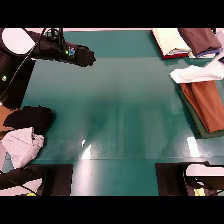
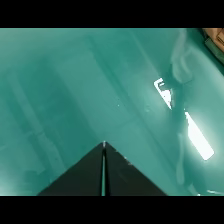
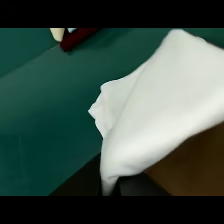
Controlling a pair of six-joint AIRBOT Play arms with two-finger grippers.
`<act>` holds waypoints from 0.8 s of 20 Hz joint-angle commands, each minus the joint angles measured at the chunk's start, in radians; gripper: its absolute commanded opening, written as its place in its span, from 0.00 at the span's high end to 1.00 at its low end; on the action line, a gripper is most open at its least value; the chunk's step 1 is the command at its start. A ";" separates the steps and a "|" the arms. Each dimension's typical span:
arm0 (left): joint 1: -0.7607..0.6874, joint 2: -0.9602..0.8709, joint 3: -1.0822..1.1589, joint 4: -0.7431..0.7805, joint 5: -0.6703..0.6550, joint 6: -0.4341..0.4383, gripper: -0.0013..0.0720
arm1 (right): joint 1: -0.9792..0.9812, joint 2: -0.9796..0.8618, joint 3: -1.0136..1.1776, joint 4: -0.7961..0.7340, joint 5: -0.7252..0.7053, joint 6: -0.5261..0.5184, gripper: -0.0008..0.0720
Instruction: Fold the shirts.
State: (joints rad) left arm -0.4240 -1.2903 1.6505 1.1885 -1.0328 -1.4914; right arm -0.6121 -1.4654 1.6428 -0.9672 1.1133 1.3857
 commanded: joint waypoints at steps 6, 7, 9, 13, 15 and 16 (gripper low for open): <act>0.000 0.000 0.000 0.000 -0.023 -0.003 0.95 | -0.042 0.006 0.214 0.077 0.049 -0.017 0.96; 0.000 0.000 0.000 0.000 -0.033 -0.003 0.95 | -0.045 0.010 0.238 0.075 0.067 -0.017 0.96; 0.000 0.000 0.000 0.000 -0.045 -0.001 0.95 | -0.065 0.032 0.244 0.074 0.089 -0.017 0.96; 0.000 0.000 0.000 0.000 -0.046 0.000 0.95 | -0.108 0.075 0.241 -0.006 0.205 -0.014 0.96; 0.000 0.000 0.000 0.000 -0.046 0.000 0.95 | -0.133 0.120 0.183 -0.035 0.222 -0.005 0.96; 0.000 0.000 0.000 0.000 -0.047 0.000 0.95 | -0.152 0.155 0.124 -0.048 0.222 -0.005 0.96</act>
State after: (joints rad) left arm -0.4240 -1.2903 1.6505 1.1885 -1.0760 -1.4940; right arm -0.7288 -1.3666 1.8339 -0.9623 1.2903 1.3720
